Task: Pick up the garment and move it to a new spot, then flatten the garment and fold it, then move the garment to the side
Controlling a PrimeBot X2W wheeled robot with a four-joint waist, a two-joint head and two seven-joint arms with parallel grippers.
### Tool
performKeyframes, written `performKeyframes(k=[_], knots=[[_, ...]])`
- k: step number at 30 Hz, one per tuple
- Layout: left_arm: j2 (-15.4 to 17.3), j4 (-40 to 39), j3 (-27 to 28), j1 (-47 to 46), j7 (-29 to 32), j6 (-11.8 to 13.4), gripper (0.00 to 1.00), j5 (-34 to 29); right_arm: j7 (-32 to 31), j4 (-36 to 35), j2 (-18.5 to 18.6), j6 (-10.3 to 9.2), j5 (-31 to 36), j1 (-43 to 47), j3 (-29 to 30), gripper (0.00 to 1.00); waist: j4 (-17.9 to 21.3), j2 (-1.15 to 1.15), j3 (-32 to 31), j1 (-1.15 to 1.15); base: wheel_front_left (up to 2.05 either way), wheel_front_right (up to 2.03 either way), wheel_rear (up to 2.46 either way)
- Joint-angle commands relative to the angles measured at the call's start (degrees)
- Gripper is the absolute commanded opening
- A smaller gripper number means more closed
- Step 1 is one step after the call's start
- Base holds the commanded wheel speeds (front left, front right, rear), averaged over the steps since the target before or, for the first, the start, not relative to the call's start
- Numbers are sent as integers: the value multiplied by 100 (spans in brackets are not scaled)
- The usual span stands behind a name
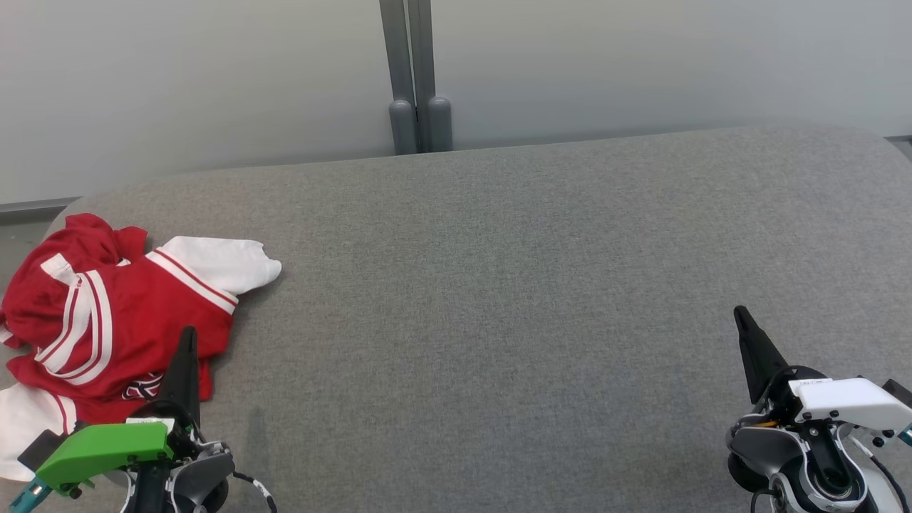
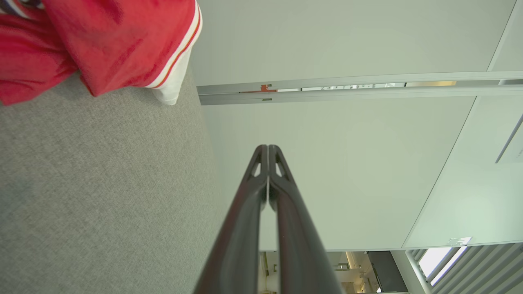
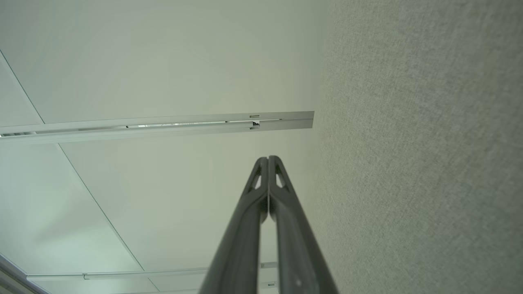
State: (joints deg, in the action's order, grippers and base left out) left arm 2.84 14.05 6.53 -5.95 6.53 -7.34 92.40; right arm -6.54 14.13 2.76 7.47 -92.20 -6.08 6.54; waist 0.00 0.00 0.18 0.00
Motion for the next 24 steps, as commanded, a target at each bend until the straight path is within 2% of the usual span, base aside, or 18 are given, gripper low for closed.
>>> performKeyframes(k=[1, 24], knots=[[5, -8, 10, -60, 16, -31, 0, 3, -14, -27, 10, 5, -42, -29, 5, 0, 0, 0, 0, 0, 0, 0, 0], [5, -8, 10, -60, 16, -31, 0, 3, -14, -27, 10, 5, -42, -29, 5, 0, 0, 0, 0, 0, 0, 0, 0]])
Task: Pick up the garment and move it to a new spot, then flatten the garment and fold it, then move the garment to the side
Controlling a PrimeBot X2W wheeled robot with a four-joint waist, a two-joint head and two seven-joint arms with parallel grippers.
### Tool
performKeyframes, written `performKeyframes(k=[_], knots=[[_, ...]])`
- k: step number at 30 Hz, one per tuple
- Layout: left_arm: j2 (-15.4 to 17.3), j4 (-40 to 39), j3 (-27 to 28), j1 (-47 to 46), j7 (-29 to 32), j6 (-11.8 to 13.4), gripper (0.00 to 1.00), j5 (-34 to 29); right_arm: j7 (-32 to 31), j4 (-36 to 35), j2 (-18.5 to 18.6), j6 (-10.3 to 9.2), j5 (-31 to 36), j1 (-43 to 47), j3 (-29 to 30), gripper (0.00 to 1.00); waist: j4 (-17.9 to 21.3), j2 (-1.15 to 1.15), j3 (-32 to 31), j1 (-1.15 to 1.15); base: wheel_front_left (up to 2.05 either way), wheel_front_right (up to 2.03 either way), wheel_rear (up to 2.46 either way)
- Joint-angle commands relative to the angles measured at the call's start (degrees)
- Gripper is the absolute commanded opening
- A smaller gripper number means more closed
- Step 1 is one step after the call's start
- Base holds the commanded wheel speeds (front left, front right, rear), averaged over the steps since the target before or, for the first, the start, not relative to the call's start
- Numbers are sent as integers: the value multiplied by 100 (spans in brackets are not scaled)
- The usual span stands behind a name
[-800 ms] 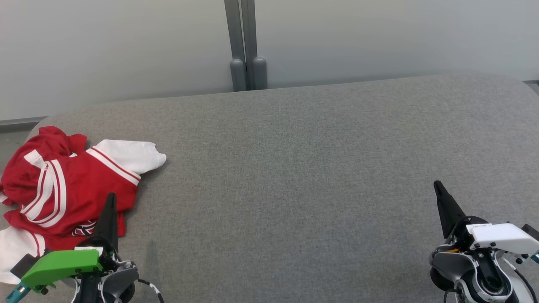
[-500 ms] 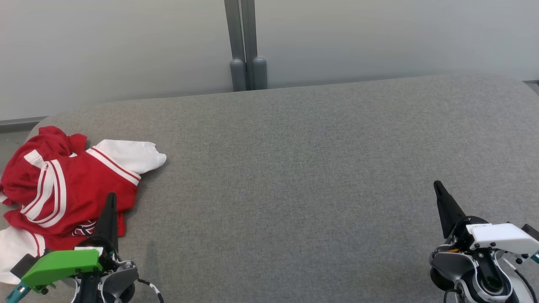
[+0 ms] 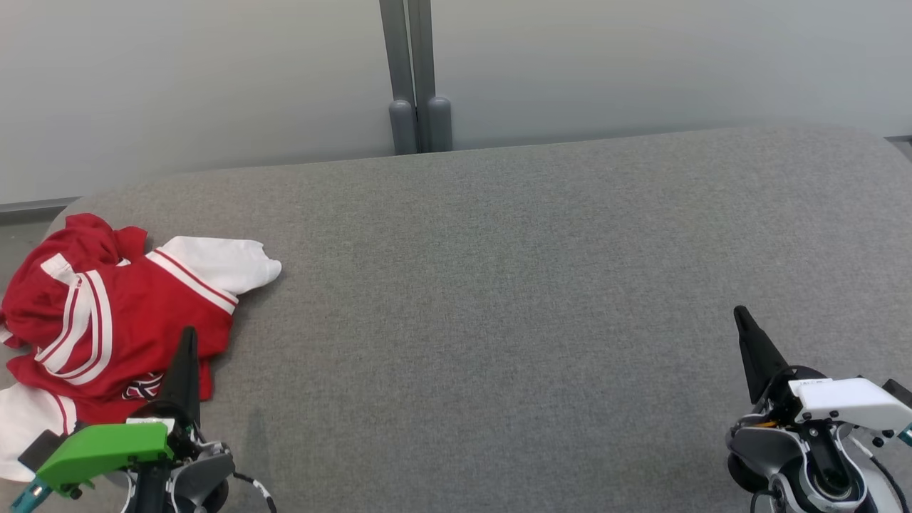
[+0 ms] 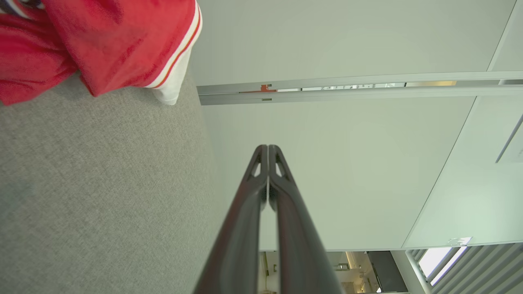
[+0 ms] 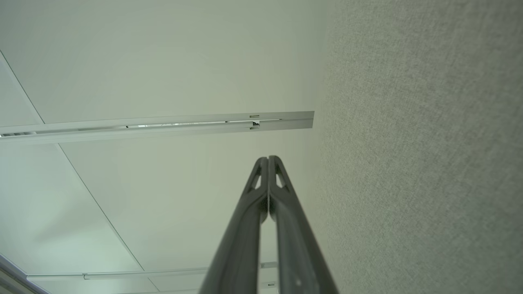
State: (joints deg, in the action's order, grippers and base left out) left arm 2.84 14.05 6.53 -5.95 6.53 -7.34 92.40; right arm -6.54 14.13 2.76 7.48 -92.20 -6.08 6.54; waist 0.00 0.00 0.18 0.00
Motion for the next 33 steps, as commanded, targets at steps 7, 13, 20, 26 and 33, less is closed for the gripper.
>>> performKeyframes(k=[7, 13, 20, 26, 33], knots=[[-44, 159, -54, 163, -71, 12, 100, -3, 53, 127, -49, -2, -37, 153, -40, 100, -2, 0, 2, 0, 0, 0, 0], [-39, 52, -134, 147, -250, 10, 100, -5, 197, -31, -43, -2, -124, 121, -150, 100, -5, 0, 6, 0, 0, 0, 0], [-34, -145, -180, 135, -434, 7, 100, -367, 405, -293, 51, -1, 254, 51, -333, 100, -3, 0, 14, 0, 0, 0, 0], [-29, -275, -214, 143, -582, 19, 100, -1082, 579, -487, 84, -1, 693, 17, -520, 100, -1, 0, 23, 0, 0, 0, 0], [-23, -455, -349, 137, -746, 185, 100, -2273, 744, -706, 112, -1, 1440, 4, -640, 100, -8, 0, 41, 0, 0, 0, 0]])
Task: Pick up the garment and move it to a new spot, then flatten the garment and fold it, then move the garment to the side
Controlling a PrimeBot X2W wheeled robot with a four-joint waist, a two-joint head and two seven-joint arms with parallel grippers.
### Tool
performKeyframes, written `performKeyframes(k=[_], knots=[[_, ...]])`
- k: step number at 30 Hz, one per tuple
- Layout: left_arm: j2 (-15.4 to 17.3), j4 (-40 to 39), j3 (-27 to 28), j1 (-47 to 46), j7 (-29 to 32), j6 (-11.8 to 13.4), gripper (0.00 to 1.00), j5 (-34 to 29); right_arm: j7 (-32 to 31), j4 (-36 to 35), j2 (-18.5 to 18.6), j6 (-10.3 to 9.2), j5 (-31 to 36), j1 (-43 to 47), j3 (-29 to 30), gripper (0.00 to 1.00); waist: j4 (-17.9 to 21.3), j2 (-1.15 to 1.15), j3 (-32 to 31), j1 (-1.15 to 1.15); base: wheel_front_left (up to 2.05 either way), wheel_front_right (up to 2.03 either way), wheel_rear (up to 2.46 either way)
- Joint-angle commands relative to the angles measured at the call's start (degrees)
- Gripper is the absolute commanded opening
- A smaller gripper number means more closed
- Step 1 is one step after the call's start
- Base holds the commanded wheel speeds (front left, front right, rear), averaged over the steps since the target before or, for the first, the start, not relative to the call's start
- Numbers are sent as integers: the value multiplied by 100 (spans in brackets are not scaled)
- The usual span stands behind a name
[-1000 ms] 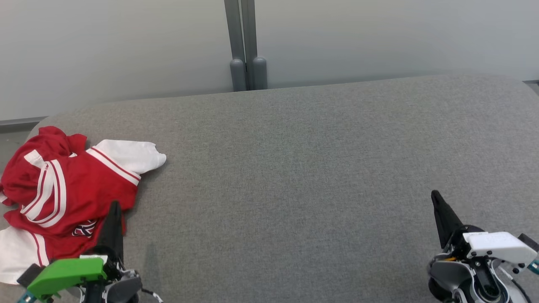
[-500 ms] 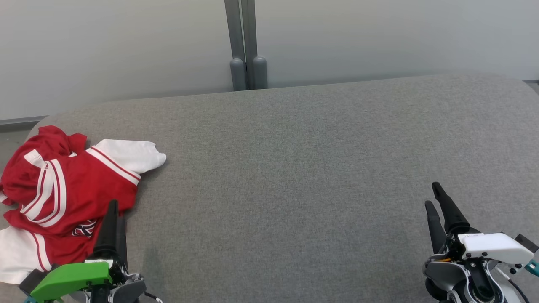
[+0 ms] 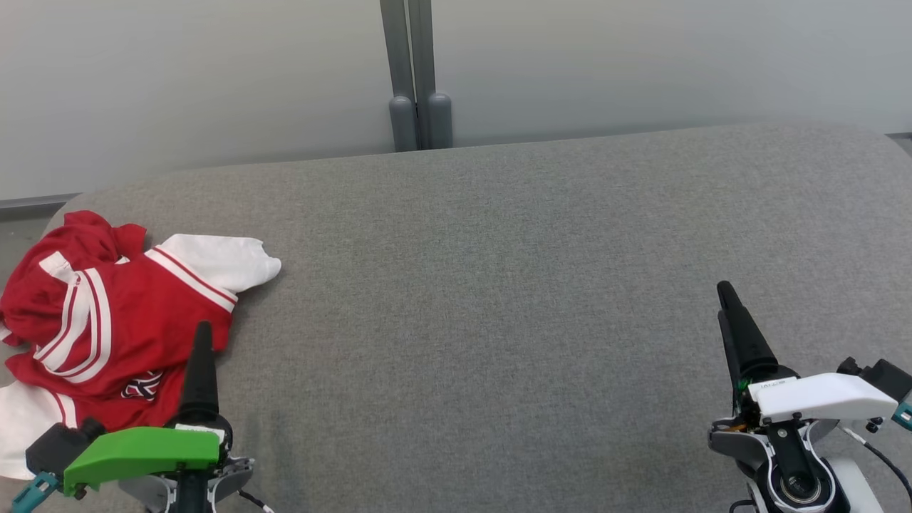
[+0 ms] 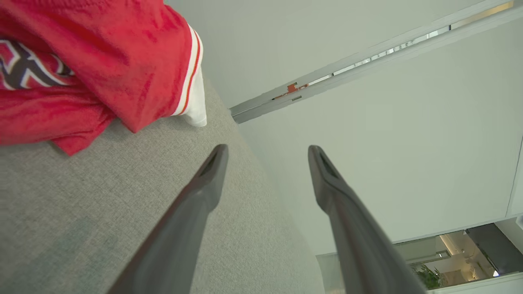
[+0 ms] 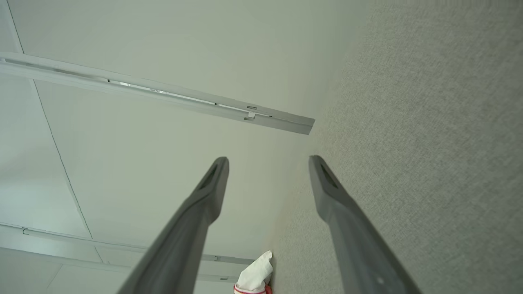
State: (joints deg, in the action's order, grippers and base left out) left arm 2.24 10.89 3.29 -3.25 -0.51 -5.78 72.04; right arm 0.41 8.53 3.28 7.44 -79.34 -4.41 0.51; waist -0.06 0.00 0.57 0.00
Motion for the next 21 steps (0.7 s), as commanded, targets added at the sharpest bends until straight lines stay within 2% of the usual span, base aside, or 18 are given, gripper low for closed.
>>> performKeyframes(k=[1, 14, 21], knots=[[38, -164, -53, -132, -62, 50, 100, -389, 68, -161, 78, 3, 289, -170, -61, 100, -3, 0, 4, 0, 0, 0, 0], [47, -140, -441, -51, -333, 464, 100, -2266, 341, -222, 276, 3, 2165, -190, -506, 100, -28, 0, -8, 0, 0, 0, 0], [52, -152, -589, -94, -465, 647, 100, -2946, 473, -125, 279, 4, 3001, -201, -602, 100, -34, 0, -4, 0, 0, 0, 0]])
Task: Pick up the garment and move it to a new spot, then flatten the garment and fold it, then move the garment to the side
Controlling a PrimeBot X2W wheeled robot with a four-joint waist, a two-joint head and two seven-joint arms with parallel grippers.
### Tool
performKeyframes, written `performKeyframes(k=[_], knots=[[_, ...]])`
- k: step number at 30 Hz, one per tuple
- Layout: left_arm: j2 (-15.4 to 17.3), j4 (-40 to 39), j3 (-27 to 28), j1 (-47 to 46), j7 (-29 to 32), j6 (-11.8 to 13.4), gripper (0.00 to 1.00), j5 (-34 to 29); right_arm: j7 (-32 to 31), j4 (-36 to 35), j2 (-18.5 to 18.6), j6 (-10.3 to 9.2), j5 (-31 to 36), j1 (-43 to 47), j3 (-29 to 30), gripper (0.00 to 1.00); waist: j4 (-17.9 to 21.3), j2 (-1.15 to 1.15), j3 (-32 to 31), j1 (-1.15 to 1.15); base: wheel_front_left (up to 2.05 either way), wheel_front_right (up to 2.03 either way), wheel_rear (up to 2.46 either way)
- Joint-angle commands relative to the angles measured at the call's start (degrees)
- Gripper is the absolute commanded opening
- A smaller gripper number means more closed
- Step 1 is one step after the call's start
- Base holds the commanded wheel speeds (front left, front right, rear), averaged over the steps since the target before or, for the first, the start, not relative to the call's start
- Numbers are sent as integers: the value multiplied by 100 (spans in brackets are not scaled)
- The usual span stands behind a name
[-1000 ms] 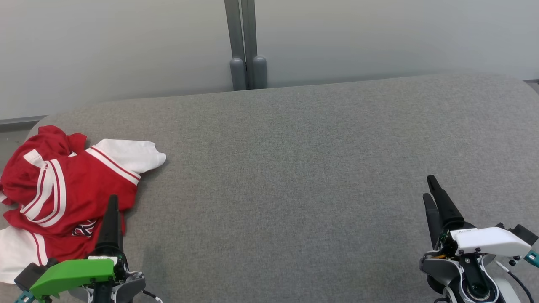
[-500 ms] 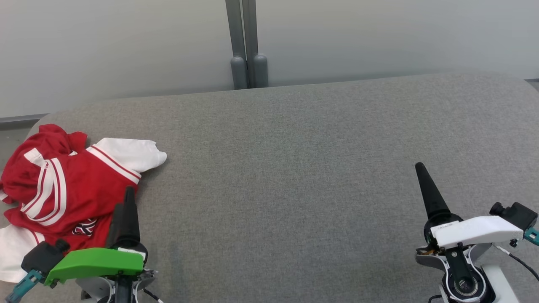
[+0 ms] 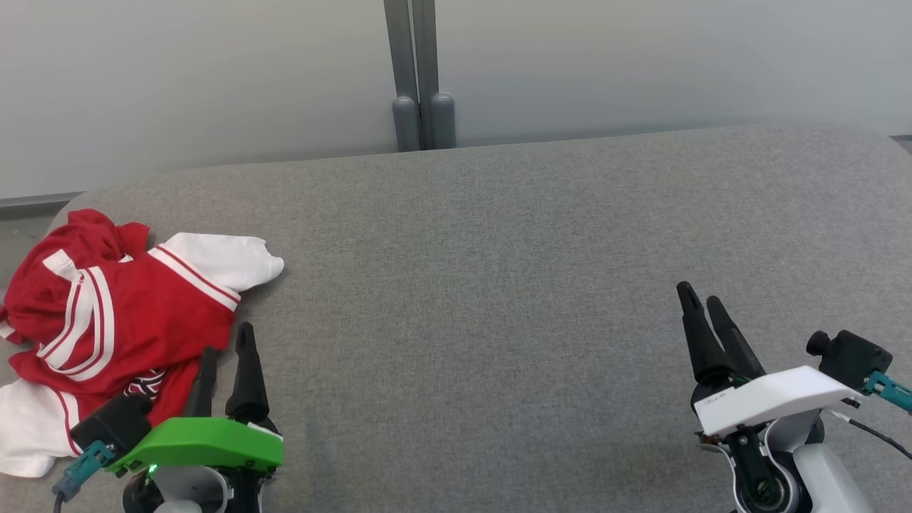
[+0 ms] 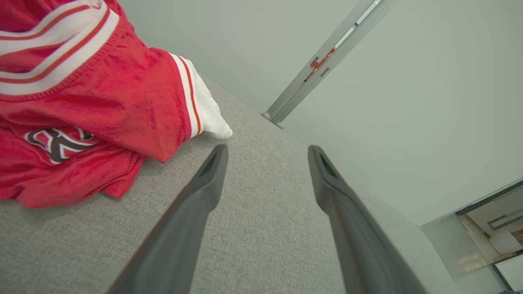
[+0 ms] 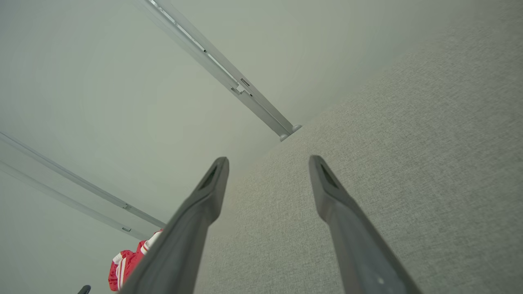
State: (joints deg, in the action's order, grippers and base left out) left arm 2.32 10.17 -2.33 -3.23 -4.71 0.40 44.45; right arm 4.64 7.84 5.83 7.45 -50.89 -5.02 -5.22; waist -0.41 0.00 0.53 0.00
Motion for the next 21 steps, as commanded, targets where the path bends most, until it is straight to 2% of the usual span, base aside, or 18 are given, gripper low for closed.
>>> performKeyframes(k=[1, 21], knots=[[43, -82, -43, -95, -62, 47, 100, -248, 68, -49, 18, 2, 234, -148, -40, 100, 0, 0, 0, 0, 0, 0, 0], [57, -194, -259, -114, -386, 246, 100, -1534, 392, -74, -27, 3, 1641, -233, -77, 100, -15, 0, 34, 0, 0, 0, 0]])
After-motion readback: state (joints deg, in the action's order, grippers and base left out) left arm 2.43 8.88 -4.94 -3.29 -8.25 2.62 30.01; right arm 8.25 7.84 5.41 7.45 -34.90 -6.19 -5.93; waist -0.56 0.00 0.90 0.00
